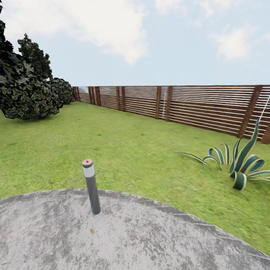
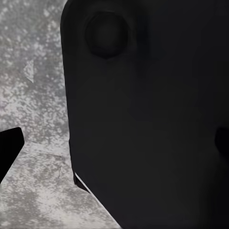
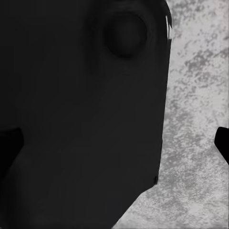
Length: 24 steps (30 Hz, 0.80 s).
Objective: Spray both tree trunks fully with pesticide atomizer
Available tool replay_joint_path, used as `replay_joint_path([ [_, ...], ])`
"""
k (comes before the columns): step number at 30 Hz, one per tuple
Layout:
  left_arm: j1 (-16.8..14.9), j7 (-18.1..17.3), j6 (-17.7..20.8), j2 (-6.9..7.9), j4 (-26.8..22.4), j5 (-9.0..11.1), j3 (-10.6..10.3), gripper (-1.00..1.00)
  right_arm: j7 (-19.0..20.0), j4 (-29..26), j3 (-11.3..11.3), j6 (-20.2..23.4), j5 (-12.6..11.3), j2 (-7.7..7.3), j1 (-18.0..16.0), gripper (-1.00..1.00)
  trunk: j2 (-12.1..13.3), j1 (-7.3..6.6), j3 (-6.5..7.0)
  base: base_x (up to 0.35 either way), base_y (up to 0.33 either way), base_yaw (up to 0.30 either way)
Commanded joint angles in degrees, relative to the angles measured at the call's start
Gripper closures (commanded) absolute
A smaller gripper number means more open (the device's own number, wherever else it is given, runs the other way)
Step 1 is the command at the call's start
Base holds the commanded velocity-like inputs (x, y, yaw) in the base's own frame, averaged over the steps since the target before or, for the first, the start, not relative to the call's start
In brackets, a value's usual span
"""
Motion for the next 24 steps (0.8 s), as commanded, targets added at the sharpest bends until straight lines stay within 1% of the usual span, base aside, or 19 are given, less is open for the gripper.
replay_joint_path([
  [1, 0.1, 0.1, -0.3, -0.19, 0.2, 0.2, 0.2, -1.00, -0.1, -0.3, 0.1, -0.1, 0.0, 0.33, -0.1, -1.00, 0.0, 0.04, 0.01, 0.000, 0.000, 0.000],
  [6, 0.1, 0.1, -0.4, -0.18, 0.3, 0.3, 0.2, -1.00, -0.1, -1.2, 0.1, 0.3, 0.0, 1.84, -0.1, -1.00, 0.0, 0.04, 0.01, 0.000, 0.000, 0.000],
  [9, 0.1, 0.1, -0.3, -0.13, 0.4, 0.3, 0.2, -1.00, -0.1, -1.7, -0.1, 0.1, 0.0, 2.26, -0.1, -1.00, 0.0, 0.04, 0.01, 0.000, 0.000, 0.000],
  [10, 0.1, 0.1, -0.4, 0.10, 0.4, 0.4, 0.4, -1.00, -0.1, -1.9, -0.1, -0.3, 0.0, 2.29, -0.1, -1.00, 0.0, 0.04, 0.01, 0.000, 0.000, 0.000],
  [12, 0.1, 0.3, -0.7, 0.41, 0.0, 0.6, 0.6, -1.00, -0.2, -2.0, -0.1, -0.9, 0.0, 2.15, -0.1, -1.00, 0.0, 0.04, 0.01, 0.000, 0.000, 0.000],
  [15, -0.2, 0.4, -1.7, 0.85, -1.0, 0.8, 0.8, -1.00, -0.2, -2.9, -0.1, -1.9, 0.0, 1.17, -0.1, -1.00, 0.0, 0.04, 0.01, 0.000, 0.000, 0.000],
  [19, -1.5, 0.5, -3.0, 2.08, -2.3, 0.8, 0.9, -1.00, -0.3, -4.2, -0.4, -3.2, 0.0, -0.11, -0.1, -1.00, 0.0, 0.04, 0.01, 0.000, 0.000, 0.000],
  [20, -1.9, 0.5, -3.3, 1.93, -2.6, 0.8, 0.8, -1.00, -0.3, -4.6, -0.4, -3.5, -0.1, -0.44, -0.4, -1.00, 0.0, 0.04, 0.01, 0.000, 0.000, 0.000],
  [21, -8.1, 0.5, -14.0, 1.87, -17.7, 0.8, 0.8, -1.00, -0.3, -31.8, -0.4, -15.9, -0.1, -5.37, -1.2, -1.00, 0.0, 0.04, 0.01, 0.000, 0.000, 0.000],
  [24, -11.0, 0.5, -14.0, 1.69, -19.3, 0.9, 0.8, -1.00, -0.3, -32.3, -0.4, -16.3, -0.2, -5.32, -3.9, -1.00, 0.0, 0.04, 0.01, 0.000, 0.000, 0.000],
])
